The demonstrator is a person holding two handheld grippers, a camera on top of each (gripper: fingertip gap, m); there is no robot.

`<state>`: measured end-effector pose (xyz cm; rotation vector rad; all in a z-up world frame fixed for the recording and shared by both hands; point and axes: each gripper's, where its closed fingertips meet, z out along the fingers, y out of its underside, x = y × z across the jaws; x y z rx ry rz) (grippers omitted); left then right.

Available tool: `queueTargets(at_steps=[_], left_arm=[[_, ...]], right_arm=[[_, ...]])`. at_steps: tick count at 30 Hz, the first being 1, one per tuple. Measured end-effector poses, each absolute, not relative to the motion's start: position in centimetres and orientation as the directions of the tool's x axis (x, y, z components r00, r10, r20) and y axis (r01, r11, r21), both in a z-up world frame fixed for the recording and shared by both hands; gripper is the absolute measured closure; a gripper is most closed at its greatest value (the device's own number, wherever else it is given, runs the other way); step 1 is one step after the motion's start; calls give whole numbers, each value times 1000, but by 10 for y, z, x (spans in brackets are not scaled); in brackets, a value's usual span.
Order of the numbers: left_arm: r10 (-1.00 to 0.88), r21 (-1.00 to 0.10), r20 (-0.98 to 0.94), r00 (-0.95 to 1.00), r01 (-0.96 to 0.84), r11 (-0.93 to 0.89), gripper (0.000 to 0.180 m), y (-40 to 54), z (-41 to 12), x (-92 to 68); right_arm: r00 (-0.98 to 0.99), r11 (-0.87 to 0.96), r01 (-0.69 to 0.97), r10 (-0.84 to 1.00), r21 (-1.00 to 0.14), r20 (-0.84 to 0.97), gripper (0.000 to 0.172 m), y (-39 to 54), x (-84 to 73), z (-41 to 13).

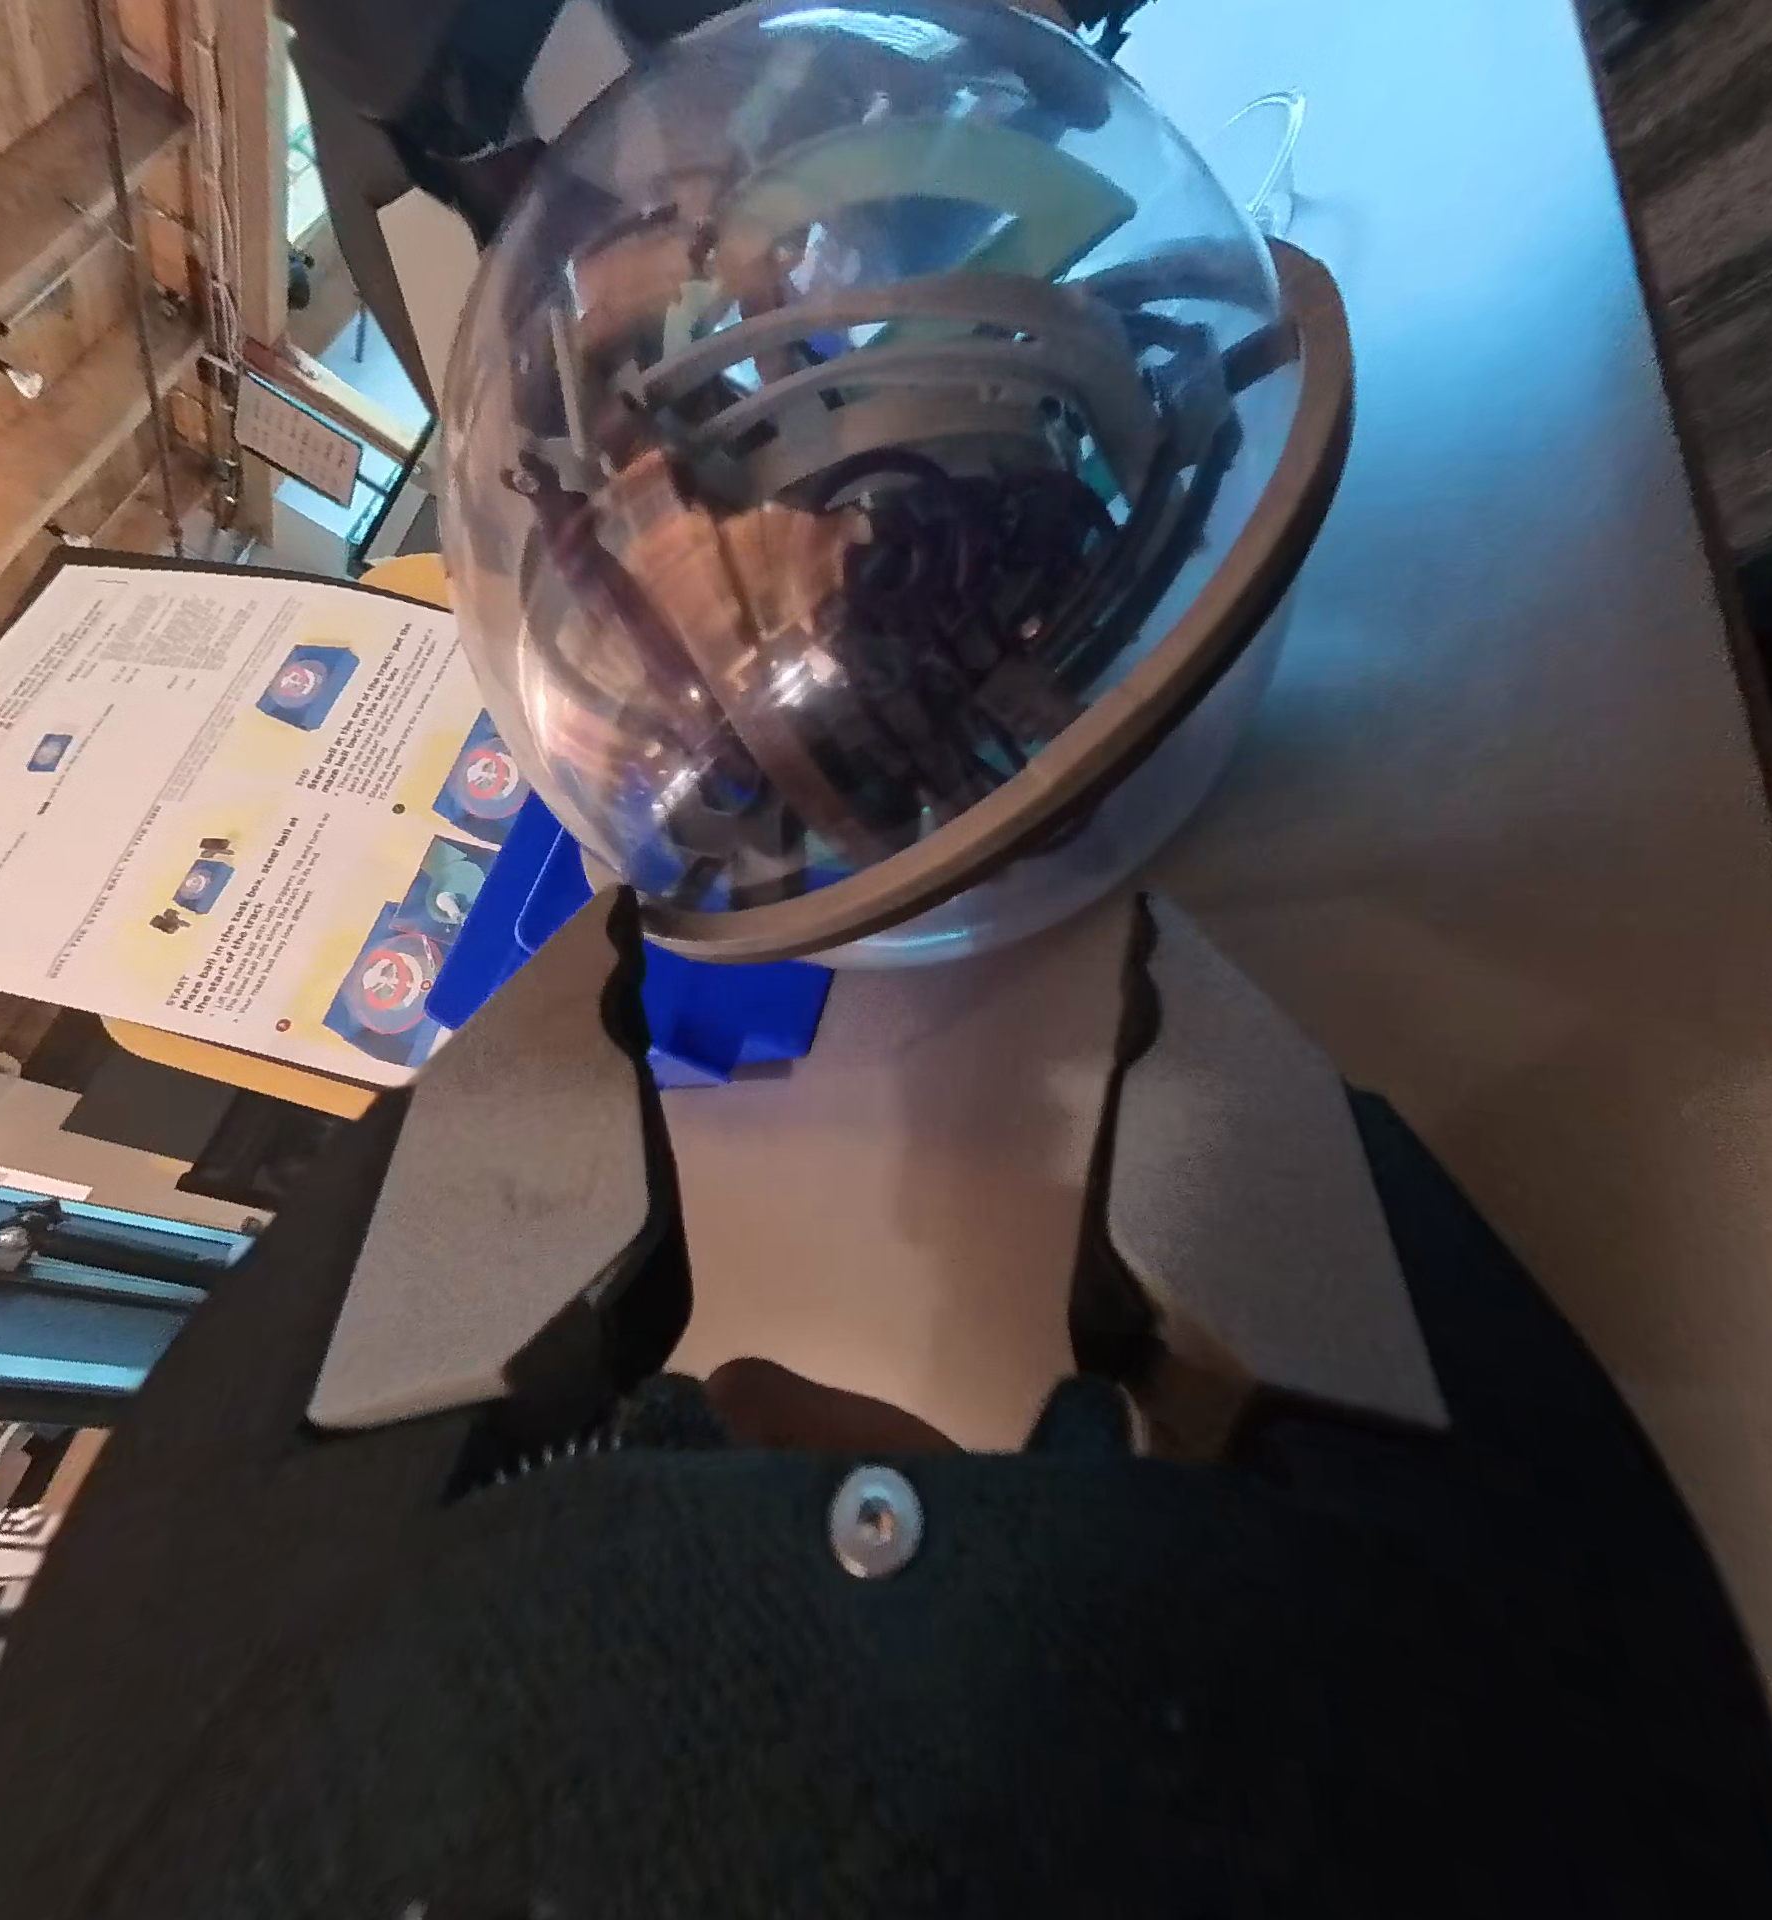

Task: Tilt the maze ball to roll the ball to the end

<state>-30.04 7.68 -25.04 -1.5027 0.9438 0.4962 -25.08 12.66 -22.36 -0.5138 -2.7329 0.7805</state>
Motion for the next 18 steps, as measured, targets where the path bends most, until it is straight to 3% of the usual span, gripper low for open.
queueTargets(at_steps=[18], left_arm=[[-250, -628, -750, 612, -778, -22, 97, 82, -257, -311]], right_arm=[[-881, 671, 258, 459, -695, 117, 47, 145, -253, -208]])
